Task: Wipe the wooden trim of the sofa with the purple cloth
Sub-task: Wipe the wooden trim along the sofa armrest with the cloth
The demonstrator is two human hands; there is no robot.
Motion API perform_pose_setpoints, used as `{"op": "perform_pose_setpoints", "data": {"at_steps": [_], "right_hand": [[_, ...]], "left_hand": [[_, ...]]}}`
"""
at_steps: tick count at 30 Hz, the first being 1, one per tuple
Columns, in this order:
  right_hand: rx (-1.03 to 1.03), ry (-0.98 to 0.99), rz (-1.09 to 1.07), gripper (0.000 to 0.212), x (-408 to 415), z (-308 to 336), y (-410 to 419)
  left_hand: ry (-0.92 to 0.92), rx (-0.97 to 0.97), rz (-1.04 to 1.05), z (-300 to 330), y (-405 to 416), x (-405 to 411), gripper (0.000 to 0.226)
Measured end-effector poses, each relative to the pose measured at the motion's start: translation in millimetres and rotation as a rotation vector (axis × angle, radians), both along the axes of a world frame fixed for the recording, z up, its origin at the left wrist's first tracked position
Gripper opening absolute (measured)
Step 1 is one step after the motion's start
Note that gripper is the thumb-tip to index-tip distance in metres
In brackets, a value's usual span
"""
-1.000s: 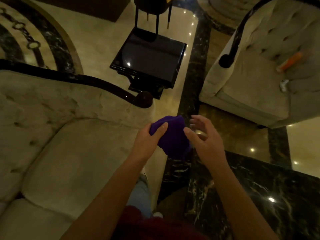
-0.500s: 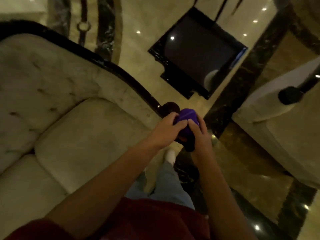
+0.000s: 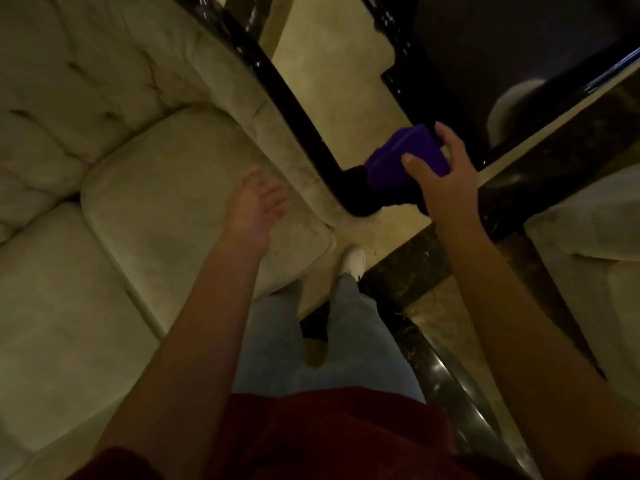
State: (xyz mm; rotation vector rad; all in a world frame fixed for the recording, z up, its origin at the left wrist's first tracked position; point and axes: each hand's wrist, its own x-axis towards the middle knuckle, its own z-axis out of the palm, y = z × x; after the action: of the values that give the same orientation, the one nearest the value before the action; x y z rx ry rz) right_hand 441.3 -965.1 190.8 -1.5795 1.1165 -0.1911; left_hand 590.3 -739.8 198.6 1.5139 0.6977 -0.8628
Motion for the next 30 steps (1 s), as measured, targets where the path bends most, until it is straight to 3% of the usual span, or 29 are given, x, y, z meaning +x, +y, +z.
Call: {"op": "perform_pose_setpoints", "data": {"at_steps": [7,11,14,19,24,27,30], "right_hand": [[-0.288,-0.022,0.09,0.068,19.2,-78.2,54.1],[-0.535,0.003,0.106,0.062,14.0,-123.3,94.6],[-0.625,0.038,0.135,0.06,9.9,-129.7,112.9],[-0.574,0.148,0.075,0.057,47.4,-115.3,120.6],[-0.522,0.049,-0.025,0.06,136.2,-110.4,100.7],[-0.495,0.06,-0.084,0.058,140.4,-109.6,108.4],[-0.493,0.075,-0.03,0.059,116.9,-108.8,126.6]], "left_hand": [[0.073,0.051,0.02,-63.9,-35.4,49.2,0.015],[0.095,0.09,-0.028,-91.1,-55.7,75.3,0.053],[0.08,0.096,-0.012,-101.1,-59.9,87.9,0.062],[0.142,0.044,-0.057,-109.6,-52.1,103.9,0.074],[0.082,0.068,-0.049,-112.5,-33.9,134.7,0.068],[0.002,0.028,0.044,-106.2,-33.4,162.2,0.055],[-0.038,0.035,0.007,-99.0,-35.5,184.9,0.06]]}}
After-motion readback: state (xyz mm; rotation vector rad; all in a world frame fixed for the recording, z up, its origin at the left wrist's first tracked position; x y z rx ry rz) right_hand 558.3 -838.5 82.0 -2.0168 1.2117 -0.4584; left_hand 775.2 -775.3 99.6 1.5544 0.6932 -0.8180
